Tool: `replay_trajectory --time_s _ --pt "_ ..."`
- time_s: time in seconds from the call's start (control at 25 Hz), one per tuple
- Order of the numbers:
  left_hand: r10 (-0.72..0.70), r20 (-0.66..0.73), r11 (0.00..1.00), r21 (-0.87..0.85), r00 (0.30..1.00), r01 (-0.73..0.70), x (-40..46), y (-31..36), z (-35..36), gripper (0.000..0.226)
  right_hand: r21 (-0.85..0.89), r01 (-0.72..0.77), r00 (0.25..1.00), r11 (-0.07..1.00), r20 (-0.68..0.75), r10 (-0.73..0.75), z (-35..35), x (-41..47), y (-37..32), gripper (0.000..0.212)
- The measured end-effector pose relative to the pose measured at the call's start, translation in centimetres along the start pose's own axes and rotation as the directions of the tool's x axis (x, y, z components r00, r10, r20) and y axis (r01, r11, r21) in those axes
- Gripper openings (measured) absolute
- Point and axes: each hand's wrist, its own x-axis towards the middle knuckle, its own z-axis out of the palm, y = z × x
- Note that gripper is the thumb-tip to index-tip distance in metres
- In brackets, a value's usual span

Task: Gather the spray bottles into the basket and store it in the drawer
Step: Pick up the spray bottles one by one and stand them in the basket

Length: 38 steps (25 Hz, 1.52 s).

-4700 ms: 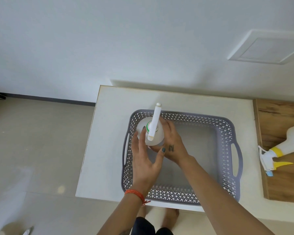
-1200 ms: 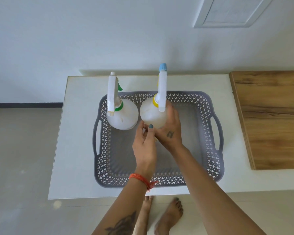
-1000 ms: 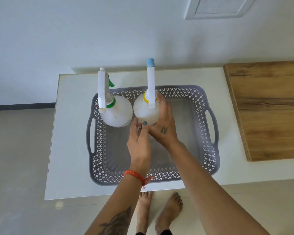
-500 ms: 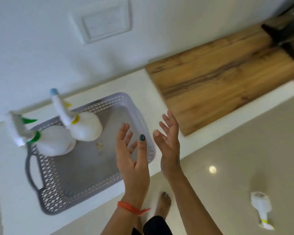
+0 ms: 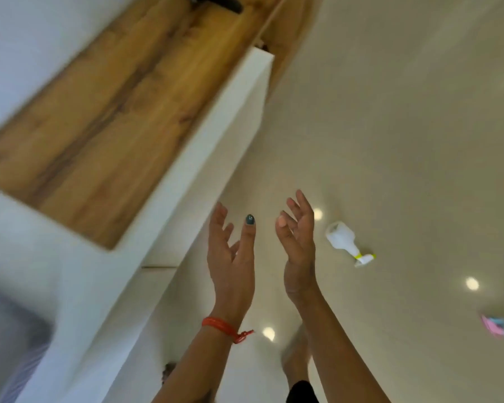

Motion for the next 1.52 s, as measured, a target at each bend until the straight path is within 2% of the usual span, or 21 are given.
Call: replay_trajectory --time_s 0.12,0.28,0.4,0.48,0.64,0.72,0.76,0.92,1.04,1.2,1.32,1.4,1.52 --pt "-0.057 0.106 0.994 0.102 0.993 0.046 -1.2 -2.1 9.5 0.059 0.065 -0.075 0.98 0.995 -0.178 0.085 -8.9 2.8 1.2 0.067" --pt "-0.134 0.252 0.969 0.236 0.958 0.074 -2.1 -5.8 21.2 0.057 0.17 -0.201 0.891 0.965 -0.378 0.252 -20.1 5.8 3.4 0.081" --pt "-0.187 0.346 0.937 0.345 0.919 0.061 -1.4 -9.0 27.5 0.058 0.322 -0.264 0.784 0.909 -0.477 0.397 -26.6 7.8 6.1 0.064" --pt "-0.204 0.386 0.904 0.427 0.899 0.022 -0.1 -11.7 31.1 0.058 0.462 -0.285 0.675 0.84 -0.525 0.518 -30.4 9.6 8.6 0.049" --pt "-0.23 0.444 0.812 0.578 0.866 -0.08 3.2 -18.6 34.7 0.06 0.729 -0.349 0.421 0.589 -0.44 0.793 -34.7 13.7 15.4 0.044" --pt "-0.265 0.465 0.756 0.644 0.845 -0.117 5.3 -22.9 35.6 0.064 0.794 -0.39 0.321 0.467 -0.358 0.877 -35.3 15.6 19.8 0.044" --pt "-0.288 0.467 0.729 0.673 0.836 -0.125 6.5 -25.1 36.1 0.068 0.818 -0.4 0.294 0.414 -0.314 0.903 -35.4 16.7 22.1 0.047" --pt "-0.391 0.443 0.64 0.761 0.807 -0.107 10.9 -32.5 38.0 0.083 0.892 -0.372 0.258 0.257 -0.167 0.952 -34.7 20.6 30.3 0.069" --pt "-0.429 0.484 0.656 0.747 0.763 -0.105 13.0 -35.8 38.8 0.088 0.925 -0.318 0.248 0.207 -0.13 0.96 -34.1 23.6 34.2 0.066" --pt "-0.461 0.516 0.718 0.695 0.722 -0.038 13.9 -37.2 38.7 0.084 0.942 -0.15 0.234 0.299 -0.26 0.937 -33.0 26.2 36.4 0.05" --pt "-0.446 0.488 0.778 0.625 0.75 0.056 13.0 -35.1 38.0 0.08 0.903 -0.193 0.26 0.384 -0.33 0.908 -32.4 26.0 33.9 0.038" --pt "-0.442 0.446 0.815 0.562 0.778 0.141 12.1 -32.6 36.6 0.08 0.867 -0.236 0.311 0.439 -0.36 0.879 -31.7 25.1 30.6 0.033" --pt "-0.466 0.395 0.855 0.431 0.792 0.288 10.7 -27.3 33.6 0.075 0.816 -0.277 0.428 0.507 -0.368 0.826 -29.9 23.6 24.3 0.028"
